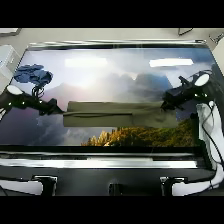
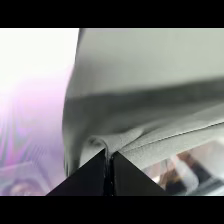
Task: Fold the clothes and pants, and hang the long-sleeved shirts on hangers.
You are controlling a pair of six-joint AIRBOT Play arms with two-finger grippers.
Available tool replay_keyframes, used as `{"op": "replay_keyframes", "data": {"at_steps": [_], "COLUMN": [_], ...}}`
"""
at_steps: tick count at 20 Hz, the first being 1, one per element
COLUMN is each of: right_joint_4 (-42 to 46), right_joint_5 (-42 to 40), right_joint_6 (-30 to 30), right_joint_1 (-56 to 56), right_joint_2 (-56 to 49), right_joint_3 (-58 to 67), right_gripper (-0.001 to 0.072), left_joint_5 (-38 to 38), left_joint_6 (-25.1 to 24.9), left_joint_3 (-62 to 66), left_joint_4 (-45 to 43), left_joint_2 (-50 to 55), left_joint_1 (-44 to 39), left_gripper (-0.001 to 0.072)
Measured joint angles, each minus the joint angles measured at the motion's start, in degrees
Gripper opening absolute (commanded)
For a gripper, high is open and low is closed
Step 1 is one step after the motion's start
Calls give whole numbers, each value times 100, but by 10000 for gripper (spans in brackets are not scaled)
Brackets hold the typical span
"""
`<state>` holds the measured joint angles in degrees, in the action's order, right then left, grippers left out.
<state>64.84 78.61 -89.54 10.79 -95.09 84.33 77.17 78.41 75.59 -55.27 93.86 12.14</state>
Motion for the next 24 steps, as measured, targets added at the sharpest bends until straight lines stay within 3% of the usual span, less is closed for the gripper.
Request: {"op": "replay_keyframes", "data": {"at_steps": [3,5,6,7,8,9,10,12,14,18,24], "right_joint_4": [-136,-260,-343,-437,-531,-636,-719,-778,-737,-299,15], "right_joint_5": [-114,-151,-179,-219,-260,-304,-323,-256,46,734,509], "right_joint_6": [-223,-310,-358,-376,-393,-396,-393,-310,-210,-90,177], "right_joint_1": [-48,-61,-63,-66,-63,-44,4,203,555,1239,1539], "right_joint_2": [-634,-949,-1060,-1147,-1191,-1207,-1182,-1060,-942,-879,-986], "right_joint_3": [551,704,748,782,807,824,837,852,859,684,337], "right_gripper": [50,52,69,145,279,433,523,625,700,706,707], "left_joint_5": [-13,-9,9,33,76,142,247,542,955,1709,2151], "left_joint_6": [284,411,437,476,485,496,476,452,428,463,509], "left_joint_3": [817,1084,1163,1226,1283,1353,1460,1742,2065,2524,2684], "left_joint_4": [15,55,116,173,232,275,304,330,361,369,389], "left_joint_2": [756,1158,1311,1436,1526,1582,1626,1665,1661,1523,1036], "left_joint_1": [-125,-179,-201,-208,-201,-170,-111,61,273,656,730], "left_gripper": [29,73,213,413,524,531,532,703,703,702,702]}}
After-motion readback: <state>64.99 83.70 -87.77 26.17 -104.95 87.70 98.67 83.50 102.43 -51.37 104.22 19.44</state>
